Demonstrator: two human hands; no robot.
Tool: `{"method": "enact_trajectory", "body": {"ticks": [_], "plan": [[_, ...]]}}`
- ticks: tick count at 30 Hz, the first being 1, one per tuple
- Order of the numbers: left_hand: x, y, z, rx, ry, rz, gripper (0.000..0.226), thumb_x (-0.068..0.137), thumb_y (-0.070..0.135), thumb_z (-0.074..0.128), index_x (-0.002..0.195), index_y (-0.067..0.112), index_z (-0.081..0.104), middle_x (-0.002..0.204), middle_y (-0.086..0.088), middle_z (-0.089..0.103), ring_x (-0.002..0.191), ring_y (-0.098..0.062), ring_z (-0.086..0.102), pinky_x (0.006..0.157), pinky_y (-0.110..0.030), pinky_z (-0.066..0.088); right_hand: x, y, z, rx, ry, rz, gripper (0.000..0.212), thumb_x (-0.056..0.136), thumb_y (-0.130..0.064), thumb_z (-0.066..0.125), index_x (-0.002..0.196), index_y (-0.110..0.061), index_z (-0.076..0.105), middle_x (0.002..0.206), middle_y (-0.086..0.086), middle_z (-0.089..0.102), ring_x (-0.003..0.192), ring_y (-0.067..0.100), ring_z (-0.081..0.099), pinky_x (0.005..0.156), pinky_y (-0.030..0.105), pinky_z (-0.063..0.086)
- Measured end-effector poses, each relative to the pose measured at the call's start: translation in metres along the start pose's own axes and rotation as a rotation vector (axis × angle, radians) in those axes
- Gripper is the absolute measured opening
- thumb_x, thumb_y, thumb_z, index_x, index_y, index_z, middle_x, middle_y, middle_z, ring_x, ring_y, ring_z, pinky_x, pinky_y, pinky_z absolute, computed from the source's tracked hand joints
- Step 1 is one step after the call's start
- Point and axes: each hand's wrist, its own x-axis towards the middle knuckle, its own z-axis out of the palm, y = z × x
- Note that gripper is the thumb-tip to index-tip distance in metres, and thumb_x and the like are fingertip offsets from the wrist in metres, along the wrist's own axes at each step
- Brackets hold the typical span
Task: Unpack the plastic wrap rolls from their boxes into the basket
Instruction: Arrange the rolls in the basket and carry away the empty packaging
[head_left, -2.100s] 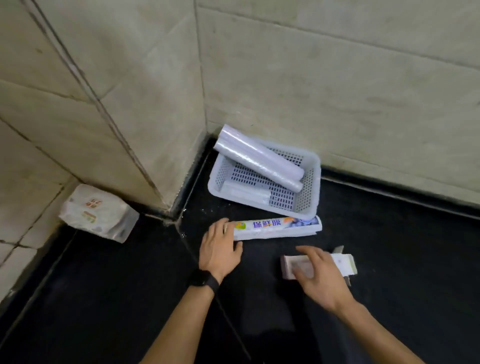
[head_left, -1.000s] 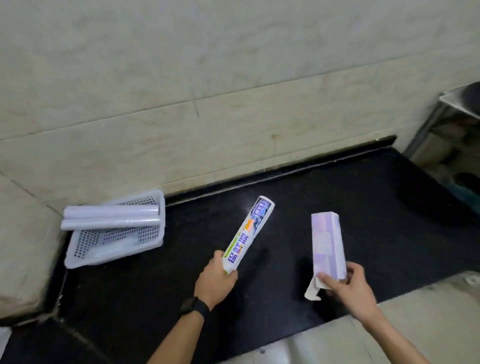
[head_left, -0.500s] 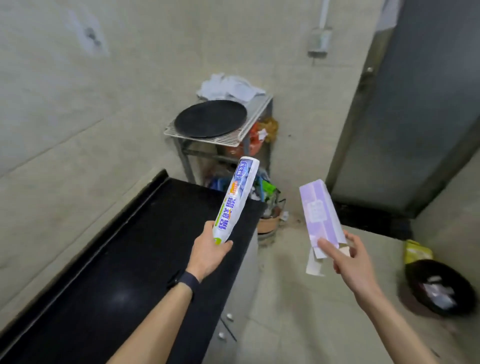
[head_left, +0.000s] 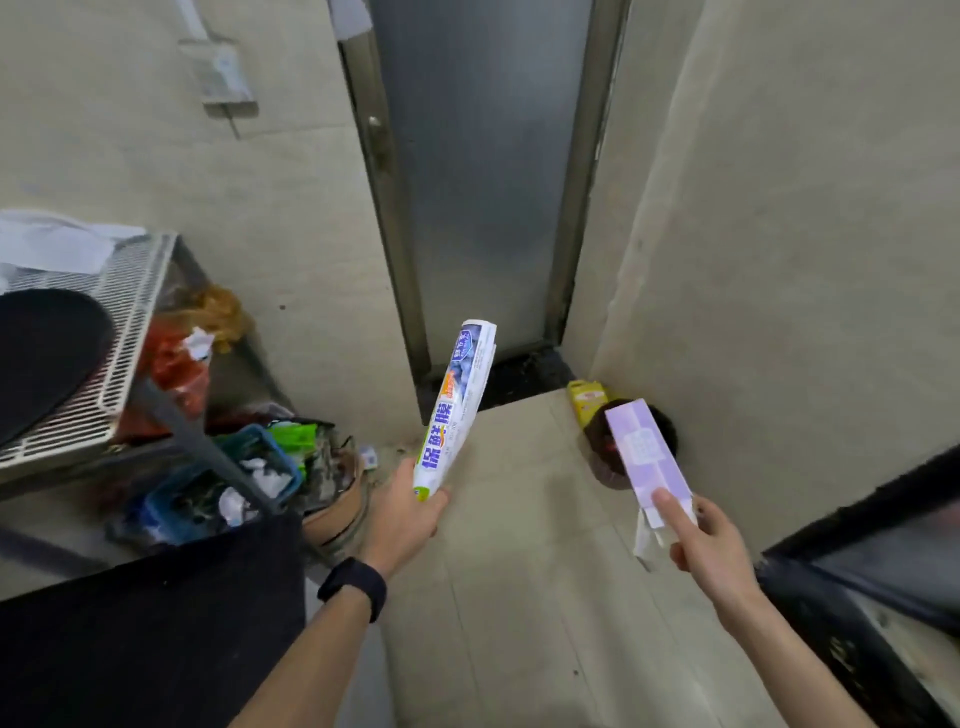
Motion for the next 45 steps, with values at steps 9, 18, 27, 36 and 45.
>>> {"method": "enact_trajectory", "body": {"ticks": [9, 18, 27, 36, 45], "plan": [[0.096, 0.030, 0.106, 0.112, -0.277, -0.026, 0.018, 0.079, 0.034, 0.059, 0.093, 0.034, 0.048, 0.079, 0.006, 0.065, 0.061, -0.018, 0.062, 0.053, -0.032, 0.047, 0.079, 0.037, -0.026, 0.061, 0.131, 0.176, 0.042, 0.084, -0.058, 0.069, 0.093, -0.017, 0.069, 0.060, -0.010, 0.063, 0.050, 0.011, 0.056, 0.059, 0.033, 0.048], [0.184, 0.109, 0.239, 0.230, -0.424, -0.153, 0.028, 0.085, 0.030, 0.060, 0.105, 0.031, 0.041, 0.079, 0.006, 0.063, 0.066, -0.011, 0.061, 0.049, -0.025, 0.038, 0.220, 0.059, -0.070, 0.007, 0.060, 0.362, 0.047, 0.085, -0.054, 0.071, 0.110, -0.015, 0.066, 0.089, 0.007, 0.073, 0.059, 0.017, 0.063, 0.050, 0.025, 0.047], [0.262, 0.153, 0.330, 0.234, -0.610, -0.423, 0.031, 0.080, 0.030, 0.063, 0.098, 0.020, 0.040, 0.090, -0.007, 0.065, 0.054, -0.024, 0.067, 0.043, -0.027, 0.051, 0.326, 0.071, -0.077, -0.174, -0.068, 0.546, 0.061, 0.086, -0.062, 0.064, 0.123, -0.015, 0.047, 0.096, 0.000, 0.068, 0.067, 0.019, 0.073, 0.047, 0.021, 0.047], [0.367, 0.142, 0.405, 0.411, -0.869, -0.523, 0.042, 0.089, 0.042, 0.061, 0.119, 0.013, 0.059, 0.092, -0.003, 0.064, 0.061, -0.021, 0.067, 0.043, -0.025, 0.053, 0.442, 0.086, -0.064, -0.402, -0.305, 0.802, 0.052, 0.092, -0.067, 0.049, 0.108, -0.019, 0.060, 0.101, 0.012, 0.068, 0.066, 0.019, 0.063, 0.059, 0.031, 0.051], [0.455, 0.131, 0.481, 0.492, -1.039, -0.426, 0.055, 0.092, 0.039, 0.051, 0.142, 0.024, 0.035, 0.113, -0.010, 0.064, 0.078, -0.029, 0.068, 0.064, -0.038, 0.061, 0.556, 0.113, -0.044, -0.463, -0.340, 0.887, 0.053, 0.100, -0.053, 0.047, 0.124, -0.006, 0.054, 0.080, 0.001, 0.062, 0.065, 0.016, 0.062, 0.060, 0.029, 0.052]]}}
